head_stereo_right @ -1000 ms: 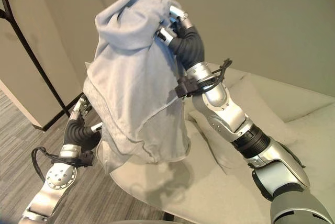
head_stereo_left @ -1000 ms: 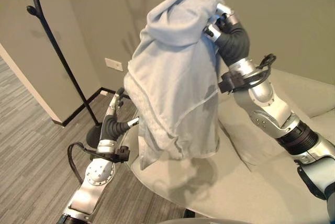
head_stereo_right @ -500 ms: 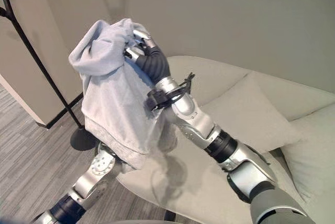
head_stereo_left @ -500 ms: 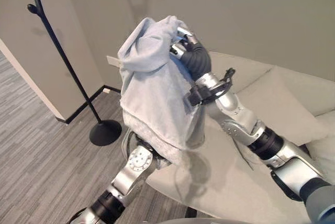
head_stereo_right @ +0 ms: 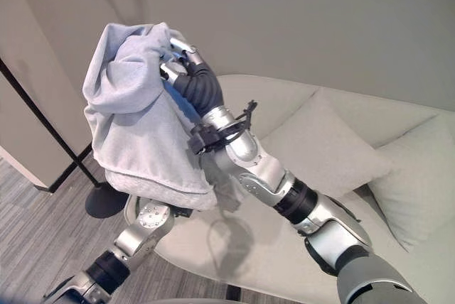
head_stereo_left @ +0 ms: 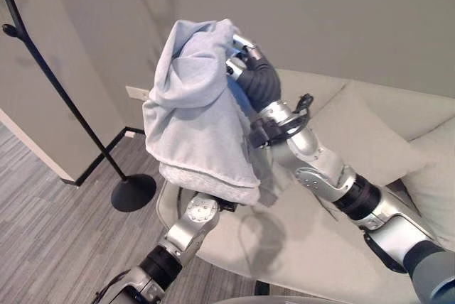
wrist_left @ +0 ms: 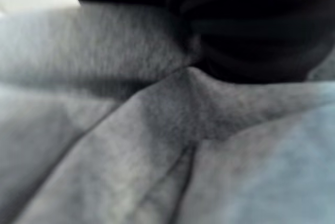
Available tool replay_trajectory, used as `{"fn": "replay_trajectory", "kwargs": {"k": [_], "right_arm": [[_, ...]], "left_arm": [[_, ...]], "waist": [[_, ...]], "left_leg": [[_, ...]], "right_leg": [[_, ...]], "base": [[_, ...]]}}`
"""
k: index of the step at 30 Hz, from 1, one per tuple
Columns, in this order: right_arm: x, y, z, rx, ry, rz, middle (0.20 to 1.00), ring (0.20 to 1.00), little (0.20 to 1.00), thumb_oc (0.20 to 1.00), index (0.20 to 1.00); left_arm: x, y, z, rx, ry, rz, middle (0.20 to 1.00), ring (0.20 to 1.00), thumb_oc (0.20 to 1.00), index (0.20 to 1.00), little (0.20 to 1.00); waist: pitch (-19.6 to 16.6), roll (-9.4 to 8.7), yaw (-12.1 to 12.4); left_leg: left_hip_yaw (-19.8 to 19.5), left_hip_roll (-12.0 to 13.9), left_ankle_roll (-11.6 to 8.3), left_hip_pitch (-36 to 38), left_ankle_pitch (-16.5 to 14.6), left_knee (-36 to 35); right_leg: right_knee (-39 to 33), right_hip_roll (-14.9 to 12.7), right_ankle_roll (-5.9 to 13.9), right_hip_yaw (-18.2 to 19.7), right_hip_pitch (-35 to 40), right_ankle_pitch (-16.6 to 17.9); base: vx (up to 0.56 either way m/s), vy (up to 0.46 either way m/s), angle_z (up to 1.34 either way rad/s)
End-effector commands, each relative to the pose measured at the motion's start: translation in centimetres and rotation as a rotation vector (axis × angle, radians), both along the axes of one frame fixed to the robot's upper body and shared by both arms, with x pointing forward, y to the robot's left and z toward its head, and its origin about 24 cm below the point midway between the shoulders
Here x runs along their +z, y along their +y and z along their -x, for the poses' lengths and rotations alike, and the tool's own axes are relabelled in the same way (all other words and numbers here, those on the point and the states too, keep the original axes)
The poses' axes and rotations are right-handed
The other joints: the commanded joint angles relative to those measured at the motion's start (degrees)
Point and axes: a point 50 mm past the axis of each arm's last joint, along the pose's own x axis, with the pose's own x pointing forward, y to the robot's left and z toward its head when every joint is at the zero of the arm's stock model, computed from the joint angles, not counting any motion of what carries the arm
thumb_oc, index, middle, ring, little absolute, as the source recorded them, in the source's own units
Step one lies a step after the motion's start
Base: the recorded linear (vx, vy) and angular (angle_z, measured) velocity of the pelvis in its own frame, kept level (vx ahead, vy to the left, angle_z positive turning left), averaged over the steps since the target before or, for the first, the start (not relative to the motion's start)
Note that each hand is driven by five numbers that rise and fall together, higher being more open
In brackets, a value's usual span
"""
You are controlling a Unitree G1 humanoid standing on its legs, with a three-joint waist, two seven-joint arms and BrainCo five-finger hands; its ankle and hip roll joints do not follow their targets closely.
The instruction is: Hang the clothes on the sofa on the clothes rack.
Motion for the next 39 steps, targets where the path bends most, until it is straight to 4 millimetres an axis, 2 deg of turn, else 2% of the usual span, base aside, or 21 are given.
{"fn": "replay_trajectory", "kwargs": {"k": [1, 9, 11, 14, 16, 18, 20, 24, 25, 26, 27, 28, 29, 30, 32, 34, 35, 36, 37, 38, 39], "right_arm": [[3.1, -2.7, 1.5, -0.044, -0.206, -0.128, 0.2, 0.2, 0.2, 0.2, 0.2], [0.8, -6.2, 2.4, -0.13, -0.222, -0.057, 0.2, 0.2, 0.2, 0.2, 0.2], [0.3, -7.6, 3.1, -0.173, -0.251, -0.012, 0.2, 0.2, 0.2, 0.2, 0.2], [0.1, -7.8, 3.3, -0.178, -0.255, 0.009, 0.2, 0.2, 0.2, 0.2, 0.2], [-1.6, -8.2, 3.8, -0.189, -0.218, 0.08, 0.2, 0.2, 0.2, 0.2, 0.2], [-1.8, -8.4, 4.0, -0.189, -0.212, 0.087, 0.2, 0.2, 0.2, 0.2, 0.2], [-3.2, -8.7, 4.1, -0.205, -0.153, 0.087, 0.2, 0.2, 0.2, 0.2, 0.2], [-5.0, -8.8, 4.3, -0.223, -0.072, 0.074, 0.2, 0.2, 0.2, 0.2, 0.2], [-5.7, -8.8, 4.4, -0.225, -0.034, 0.061, 0.2, 0.2, 0.2, 0.2, 0.2], [-6.5, -9.0, 4.6, -0.234, 0.002, 0.066, 0.2, 0.2, 0.2, 0.2, 0.2], [-6.6, -9.0, 4.7, -0.236, 0.004, 0.067, 0.2, 0.2, 0.2, 0.2, 0.2], [-7.4, -9.6, 5.0, -0.275, 0.04, 0.078, 0.2, 0.2, 0.2, 0.2, 0.2], [-8.4, -10.0, 5.6, -0.311, 0.082, 0.053, 0.2, 0.2, 0.2, 0.2, 0.2], [-8.4, -10.1, 5.7, -0.313, 0.083, 0.052, 0.2, 0.2, 0.2, 0.2, 0.2], [-10.3, -9.8, 5.4, -0.341, 0.185, 0.045, 0.2, 0.2, 0.2, 0.2, 0.2], [-10.5, -9.9, 5.4, -0.344, 0.193, 0.051, 0.2, 0.2, 0.2, 0.2, 0.2], [-11.0, -10.3, 5.6, -0.362, 0.215, 0.047, 0.2, 0.2, 0.2, 0.2, 0.2], [-11.8, -11.4, 6.2, -0.392, 0.249, 0.067, 0.2, 0.2, 0.2, 0.2, 0.2], [-11.7, -11.9, 6.2, -0.409, 0.242, 0.079, 0.2, 0.2, 0.2, 0.2, 0.2], [-11.7, -11.9, 6.2, -0.409, 0.241, 0.079, 0.2, 0.2, 0.2, 0.2, 0.2], [-11.6, -12.3, 6.4, -0.427, 0.24, 0.083, 0.2, 0.2, 0.2, 0.2, 0.2]], "left_arm": [[1.4, 3.3, 0.4, 0.107, -0.135, -0.148, 0.2, 0.2, 0.2, 0.2, 0.2], [4.2, 9.5, 3.0, 0.392, -0.302, -0.315, 0.2, 0.2, 0.2, 0.2, 0.2], [6.1, 10.3, 2.9, 0.454, -0.425, -0.427, 0.2, 0.2, 0.2, 0.2, 0.2], [6.7, 10.5, 2.8, 0.475, -0.464, -0.441, 0.2, 0.2, 0.2, 0.2, 0.2], [8.2, 10.8, 2.5, 0.547, -0.565, -0.488, 0.2, 0.2, 0.2, 0.2, 0.2], [8.2, 10.8, 2.4, 0.549, -0.579, -0.507, 0.2, 0.2, 0.2, 0.2, 0.2], [8.3, 10.6, 2.2, 0.565, -0.604, -0.524, 0.2, 0.2, 0.2, 0.2, 0.2], [7.8, 10.4, 1.9, 0.589, -0.61, -0.523, 0.2, 0.2, 0.2, 0.2, 0.2], [7.3, 10.1, 2.0, 0.593, -0.592, -0.506, 0.2, 0.2, 0.2, 0.2, 0.2], [6.7, 9.9, 2.1, 0.573, -0.567, -0.501, 0.2, 0.2, 0.2, 0.2, 0.2], [6.6, 9.8, 2.2, 0.571, -0.565, -0.5, 0.2, 0.2, 0.2, 0.2, 0.2], [6.0, 8.9, 1.9, 0.51, -0.536, -0.489, 0.2, 0.2, 0.2, 0.2, 0.2], [5.5, 7.8, 1.9, 0.445, -0.521, -0.47, 0.2, 0.2, 0.2, 0.2, 0.2], [5.5, 7.8, 1.9, 0.442, -0.521, -0.471, 0.2, 0.2, 0.2, 0.2, 0.2], [5.3, 7.6, 2.0, 0.389, -0.513, -0.505, 0.2, 0.2, 0.2, 0.2, 0.2], [5.3, 7.6, 2.1, 0.357, -0.515, -0.542, 0.2, 0.2, 0.2, 0.2, 0.2], [5.1, 8.0, 2.5, 0.345, -0.509, -0.566, 0.2, 0.2, 0.2, 0.2, 0.2], [4.4, 8.2, 3.6, 0.316, -0.471, -0.566, 0.2, 0.2, 0.2, 0.2, 0.2], [4.1, 8.2, 3.9, 0.306, -0.448, -0.553, 0.2, 0.2, 0.2, 0.2, 0.2], [4.2, 8.2, 3.9, 0.305, -0.448, -0.553, 0.2, 0.2, 0.2, 0.2, 0.2], [4.0, 8.3, 4.0, 0.302, -0.433, -0.551, 0.2, 0.2, 0.2, 0.2, 0.2]], "waist": [[-2.1, -1.42, 1.6], [-0.7, -1.52, 3.7], [1.0, -1.81, 4.3], [1.1, -1.79, 4.1], [1.9, -1.82, 2.4], [1.7, -1.75, 2.2], [1.9, -1.34, 1.3], [2.0, -0.53, 1.3], [1.2, 0.29, 1.8], [0.5, 0.49, 1.2], [0.5, 0.39, 1.3], [0.1, -0.08, 0.7], [1.2, -2.18, 0.4], [1.3, -2.58, 0.5], [4.6, -4.43, 1.4], [6.0, -3.95, 1.5], [6.3, -3.66, 1.3], [6.4, -3.54, 1.3], [6.2, -3.44, 1.4], [6.1, -3.49, 1.3], [5.9, -3.21, 1.2]], "left_leg": [[1.0, 0.9, 1.62, 0.3, 3.8, -2.7], [1.0, 1.6, 2.09, 0.9, 4.7, -2.4], [1.8, 2.8, 0.34, -1.3, 5.4, -1.7], [2.1, 3.7, -0.45, -1.9, 5.7, -2.3], [6.7, 8.8, -2.46, -4.7, 8.3, -2.7], [7.9, 10.3, -2.82, -5.5, 9.3, -2.7], [9.6, 14.6, -4.04, -8.3, 13.3, -2.7], [6.8, 17.2, -5.54, -9.8, 15.1, -2.7], [2.0, 16.7, -5.97, -8.1, 13.5, -2.7], [1.4, 16.6, -6.4, -6.6, 10.8, -2.7], [1.3, 16.4, -6.35, -6.8, 11.2, -2.7], [1.9, 15.9, -6.09, -5.8, 8.6, -2.5], [2.2, 12.8, -4.1, -5.9, 3.0, 2.1], [2.2, 12.2, -3.92, -6.2, 2.6, 2.8], [4.8, 7.2, -0.5, -5.1, -1.5, 6.7], [5.9, 6.0, 0.46, -4.8, -1.8, 7.7], [5.4, 4.9, 1.33, -4.2, -1.5, 7.1], [5.3, 2.6, 2.98, -3.7, -0.4, 5.4], [5.9, 1.4, 3.85, -4.0, 0.6, 4.8], [5.8, 1.3, 3.83, -4.2, 0.8, 4.7], [5.7, 0.4, 4.48, -4.2, 1.5, 4.0]], "right_leg": [[1.3, -4.3, 4.52, 0.6, 5.7, -6.0], [0.8, -4.2, 4.86, 1.4, 5.8, -5.8], [0.8, -5.4, 5.38, -0.6, 6.3, -6.2], [0.6, -6.2, 5.89, -1.9, 6.5, -6.4], [1.3, -10.5, 7.62, -3.9, 5.8, -6.2], [1.6, -11.3, 7.98, -4.0, 5.4, -6.4], [2.8, -14.1, 9.07, -3.8, 5.3, -6.8], [4.0, -17.0, 10.34, -2.6, 5.7, -7.1], [4.0, -18.9, 11.39, -1.2, 5.7, -6.3], [4.1, -20.4, 12.28, -1.1, 5.8, -5.8], [4.2, -20.6, 12.33, -1.0, 5.7, -5.4], [4.6, -23.2, 13.7, -1.1, 6.0, -4.4], [5.6, -27.5, 15.01, -0.6, 6.7, 3.0], [5.3, -27.9, 15.18, -0.5, 6.9, 3.3], [8.2, -33.6, 14.87, -2.3, 4.8, 18.3], [9.7, -34.0, 14.57, -4.1, 4.5, 18.3], [11.5, -32.1, 13.48, -3.8, 4.4, 15.7], [13.3, -27.8, 11.6, -3.9, 4.6, 9.1], [14.2, -25.0, 10.59, -5.7, 4.7, 4.7], [14.3, -25.1, 10.5, -5.9, 4.6, 4.6], [15.8, -22.0, 9.34, -7.1, 4.3, 0.3]], "base": [[0.0, 0.0, 0.0], [0.0, 0.006, 0.0], [-0.09, 0.091, 0.06], [-0.08, 0.14, 0.53], [-0.15, 0.458, 0.81], [-0.07, 0.306, 0.84], [-0.08, 0.51, 0.37], [-0.05, 0.511, 0.16], [-0.04, 0.806, -0.25], [-0.04, 0.629, -0.24], [-0.05, 0.473, -0.03], [-0.1, 0.584, 0.28], [-0.08, 0.586, 0.7], [-0.11, 0.482, 0.7], [-0.19, 0.596, 0.29], [-0.12, 0.463, -0.16], [-0.05, 0.485, -0.41], [-0.07, 0.668, -0.25], [-0.07, 0.479, 0.02], [-0.06, 0.315, 0.06], [-0.04, 0.269, 0.18]]}}
